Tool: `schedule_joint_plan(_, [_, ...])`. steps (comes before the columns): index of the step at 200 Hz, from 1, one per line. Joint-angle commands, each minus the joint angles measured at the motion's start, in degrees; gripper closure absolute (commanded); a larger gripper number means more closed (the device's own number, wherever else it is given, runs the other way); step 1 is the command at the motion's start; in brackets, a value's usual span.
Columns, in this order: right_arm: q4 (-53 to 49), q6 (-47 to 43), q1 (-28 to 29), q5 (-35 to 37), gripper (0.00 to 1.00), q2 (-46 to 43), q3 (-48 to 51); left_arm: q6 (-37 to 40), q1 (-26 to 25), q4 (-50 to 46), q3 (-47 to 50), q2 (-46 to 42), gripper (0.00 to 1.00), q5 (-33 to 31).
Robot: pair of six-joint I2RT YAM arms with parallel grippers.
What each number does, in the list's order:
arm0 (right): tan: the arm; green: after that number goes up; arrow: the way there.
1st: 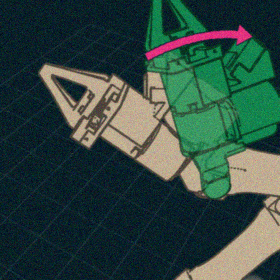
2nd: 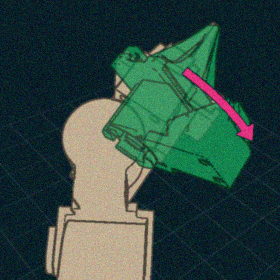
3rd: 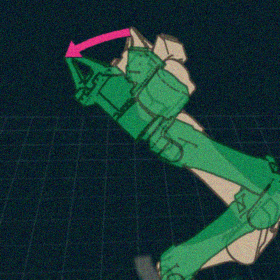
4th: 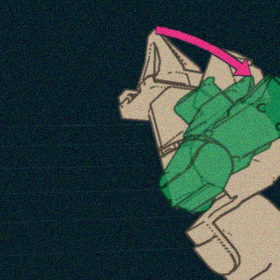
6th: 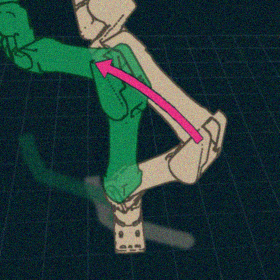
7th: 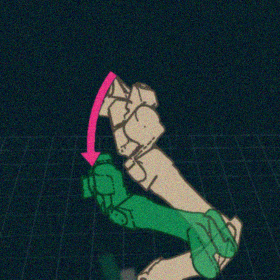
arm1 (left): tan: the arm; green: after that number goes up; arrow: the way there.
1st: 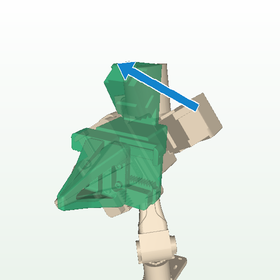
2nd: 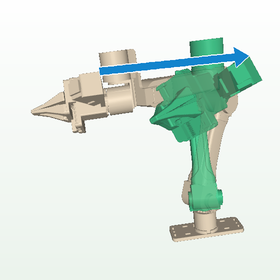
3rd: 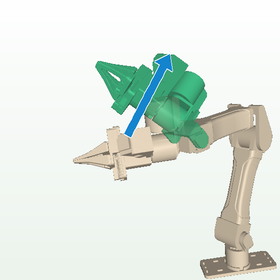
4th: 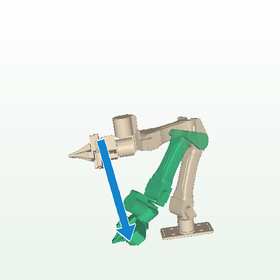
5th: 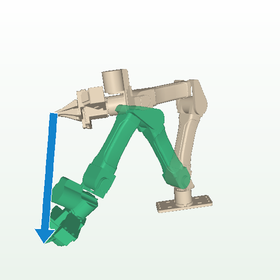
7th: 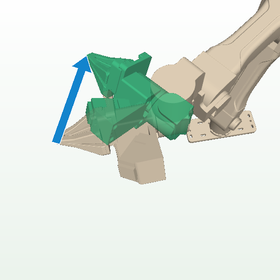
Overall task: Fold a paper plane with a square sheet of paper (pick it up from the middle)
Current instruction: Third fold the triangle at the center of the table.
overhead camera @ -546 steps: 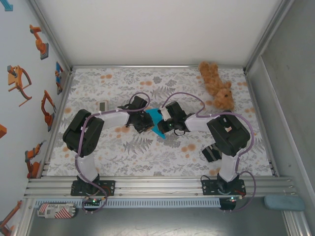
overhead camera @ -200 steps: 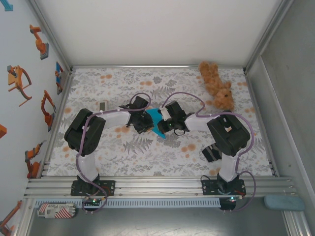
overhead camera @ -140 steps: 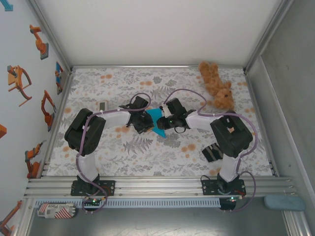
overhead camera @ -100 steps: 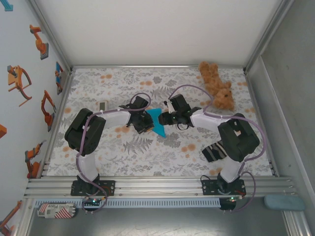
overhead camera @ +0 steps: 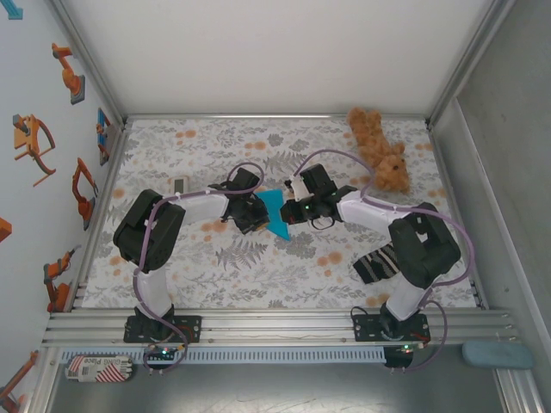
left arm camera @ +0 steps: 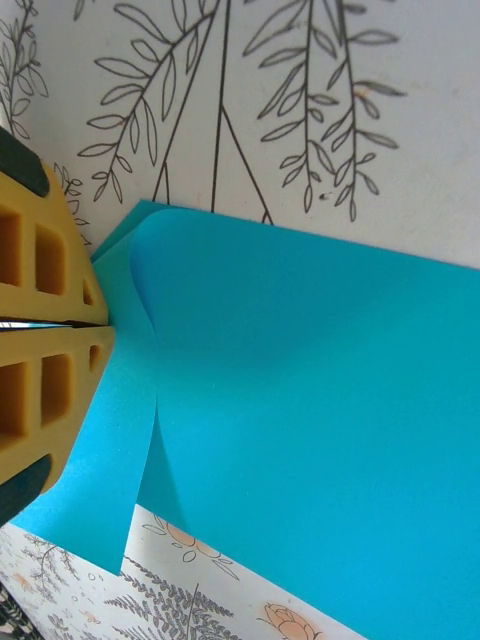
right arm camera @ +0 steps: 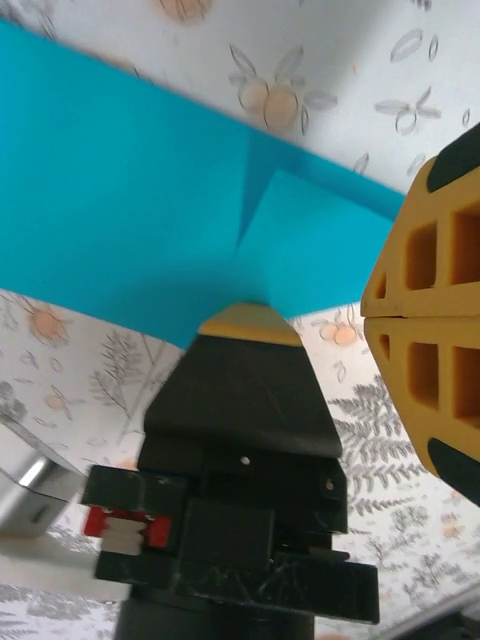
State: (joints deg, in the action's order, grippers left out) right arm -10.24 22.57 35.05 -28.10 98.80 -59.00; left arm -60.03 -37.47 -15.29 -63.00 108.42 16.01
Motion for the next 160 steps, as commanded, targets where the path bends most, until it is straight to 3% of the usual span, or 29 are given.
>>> schedule_joint_plan(1, [-2.25, 0.01, 1.49, -4.93, 1.0, 2.98, -1.75, -1.04, -0.49, -5.83, 1.31, 4.12, 0.92, -3.42])
schedule_joint_plan(160, [-7.17, -0.55, 3.18, -2.05, 1.0, 11.43, -6.62, 0.34, -0.58, -6.08, 0.7, 4.28, 0.92, -2.48])
